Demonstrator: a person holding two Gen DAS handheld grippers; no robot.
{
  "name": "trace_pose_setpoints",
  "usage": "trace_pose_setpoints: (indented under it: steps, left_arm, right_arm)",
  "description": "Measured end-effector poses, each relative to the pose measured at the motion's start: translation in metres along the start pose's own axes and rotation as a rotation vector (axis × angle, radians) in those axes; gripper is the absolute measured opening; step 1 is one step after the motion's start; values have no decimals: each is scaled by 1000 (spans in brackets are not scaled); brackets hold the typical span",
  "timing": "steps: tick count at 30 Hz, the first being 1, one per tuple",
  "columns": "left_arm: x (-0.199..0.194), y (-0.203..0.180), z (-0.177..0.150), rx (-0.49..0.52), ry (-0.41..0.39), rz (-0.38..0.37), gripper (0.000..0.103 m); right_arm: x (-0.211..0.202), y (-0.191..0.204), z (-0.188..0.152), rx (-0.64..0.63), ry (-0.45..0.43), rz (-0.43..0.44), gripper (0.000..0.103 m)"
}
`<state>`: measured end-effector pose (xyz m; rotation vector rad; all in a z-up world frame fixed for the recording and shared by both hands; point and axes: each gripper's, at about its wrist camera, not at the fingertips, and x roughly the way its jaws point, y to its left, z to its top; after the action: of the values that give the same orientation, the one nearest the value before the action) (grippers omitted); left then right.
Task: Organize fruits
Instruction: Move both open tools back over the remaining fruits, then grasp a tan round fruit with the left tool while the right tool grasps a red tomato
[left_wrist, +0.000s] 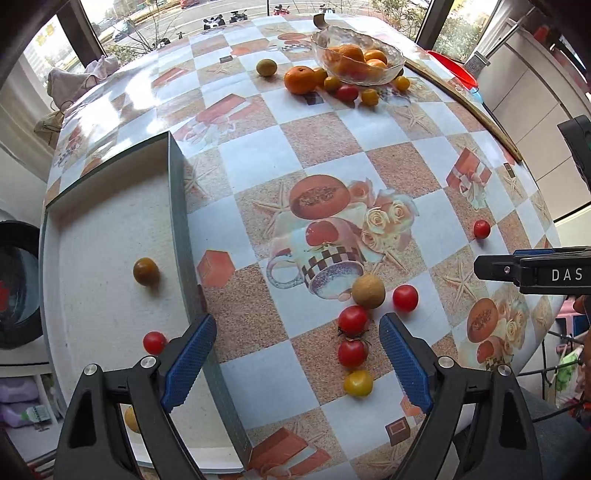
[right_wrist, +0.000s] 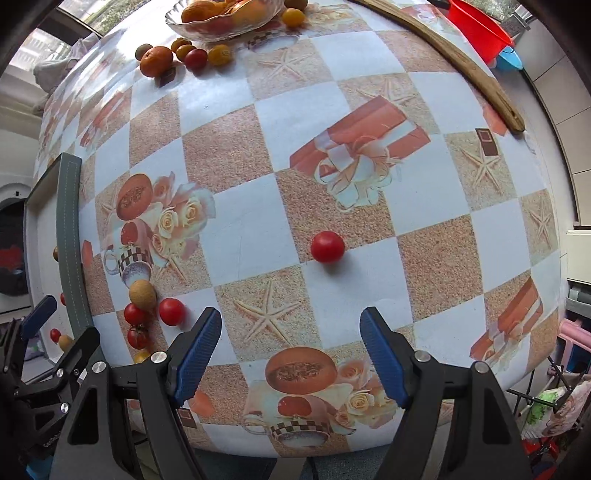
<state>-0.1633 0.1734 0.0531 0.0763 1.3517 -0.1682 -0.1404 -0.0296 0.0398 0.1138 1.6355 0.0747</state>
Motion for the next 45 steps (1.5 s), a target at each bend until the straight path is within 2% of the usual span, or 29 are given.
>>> trace_pose_setpoints:
  steps: [5,12,14,15,18,20,22,23,25,27,28,30,31,32,36,45]
  left_arm:
    - [19,-17,9,54,29,-11,90]
    - [34,-28,17,72,46,-25,90]
    - [36,-30,18,70,49,-37,82]
    - [36,-30,19,63,48,-49,82]
    - [37,-32,22,54,48,-48,82]
    - [38,-32,24,46,51,-53,81]
    - [38,-32,26,36,52,-70,71]
    - [38,-31,27,32,55,-76,69]
    - [39,-33,29,36,55,-71,69]
    - [39,-34,30,38,56,-82,64]
    - [39,-36,30,38,55,-90,59]
    - [38,-39,28,48,51,-97,49]
    - [37,-40,27,57,47,-103,34]
    - [38,-41,27,68,54,-107,26]
    - [39,-45,26,83,60,-118,25]
    - [26,-23,20,17,51,-144,25]
  right_arm:
    - [2,-16,2,31,-10,6,80]
    - [8,-26,12,31,-35,-3,80]
    - [12,-27,19,27,-41,-5,80]
    - [15,-27,21,22,-43,-6,80]
    - [21,-23,26,4,-41,-11,69]
    - [21,-17,27,-15,-55,-31,67]
    - [22,-4,34,-32,-60,-44,61]
    - [22,-2,35,-37,-63,-49,58]
    - [22,3,37,-55,-63,-67,43]
    - [23,8,38,-77,-62,-71,36]
    - [23,8,38,-83,-60,-67,28]
    - [24,8,39,-77,-57,-50,22]
    - [24,13,33,-67,-57,-40,22]
    - [24,16,30,-54,-56,-28,22]
    - [19,3,26,-16,-48,11,21]
    - [-1,-16,21,9,-60,49,21]
